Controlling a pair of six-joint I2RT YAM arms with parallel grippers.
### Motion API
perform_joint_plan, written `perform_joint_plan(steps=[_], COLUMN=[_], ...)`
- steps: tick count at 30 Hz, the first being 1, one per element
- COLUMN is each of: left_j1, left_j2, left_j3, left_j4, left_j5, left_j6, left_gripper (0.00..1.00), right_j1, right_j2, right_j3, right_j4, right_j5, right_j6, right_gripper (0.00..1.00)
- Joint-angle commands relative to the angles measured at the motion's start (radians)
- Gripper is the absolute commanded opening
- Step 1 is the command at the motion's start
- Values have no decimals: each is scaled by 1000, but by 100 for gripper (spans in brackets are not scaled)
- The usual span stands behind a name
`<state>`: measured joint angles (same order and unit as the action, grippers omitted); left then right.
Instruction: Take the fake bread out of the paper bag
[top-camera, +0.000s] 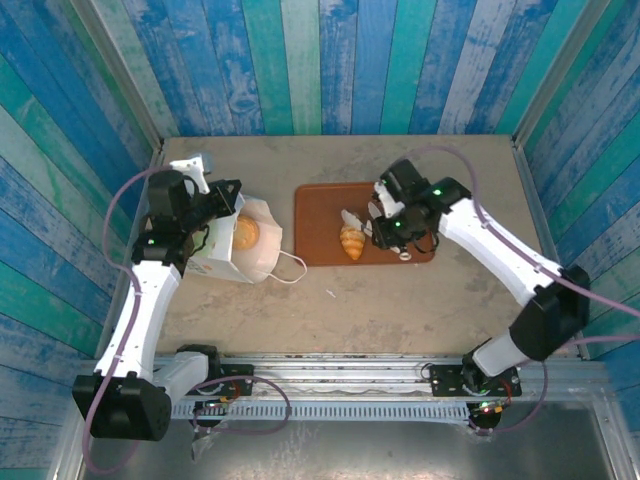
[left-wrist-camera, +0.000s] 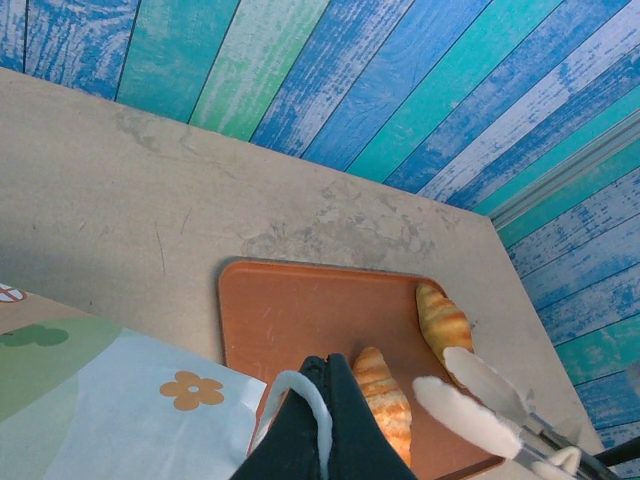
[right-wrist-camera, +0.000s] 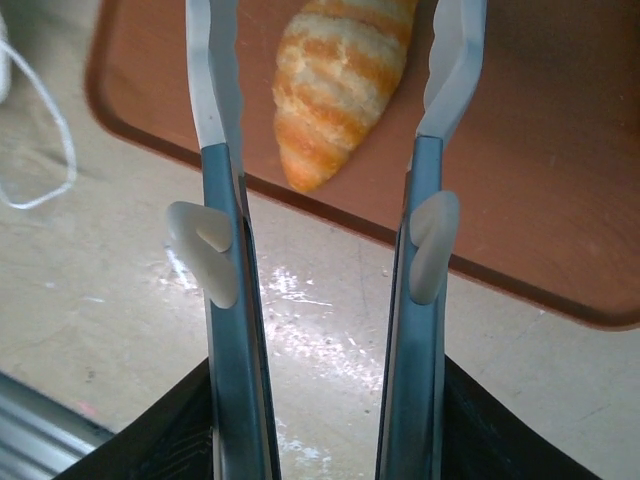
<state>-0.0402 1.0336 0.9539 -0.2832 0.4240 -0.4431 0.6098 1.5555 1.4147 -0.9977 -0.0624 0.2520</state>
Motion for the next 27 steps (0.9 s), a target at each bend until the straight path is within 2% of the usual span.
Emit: perform_joint_plan(steps=[1,13,18,22,27], left_j1=[3,3,3,3,3], left_j2=[-26,12,20,50,103], left_j3=[-9,16,19,25,44], left_j4=[33,-14,-7,21,60], left_j5=[-3,89,125,179,186], left_j6=[20,85,75,45,4], left_gripper=[0,0,0,0,0], right_j1=[52,86,86,77,29], right_j2=[61,196,220,223,235], right_j3=[52,122,139,155,177], right_j4=[-102,-115,-124,-124,-123], right_j5=[90,107,94,117,122], right_j6=[28,60,42,18,-30], right_gripper=[52,54,49,42,41])
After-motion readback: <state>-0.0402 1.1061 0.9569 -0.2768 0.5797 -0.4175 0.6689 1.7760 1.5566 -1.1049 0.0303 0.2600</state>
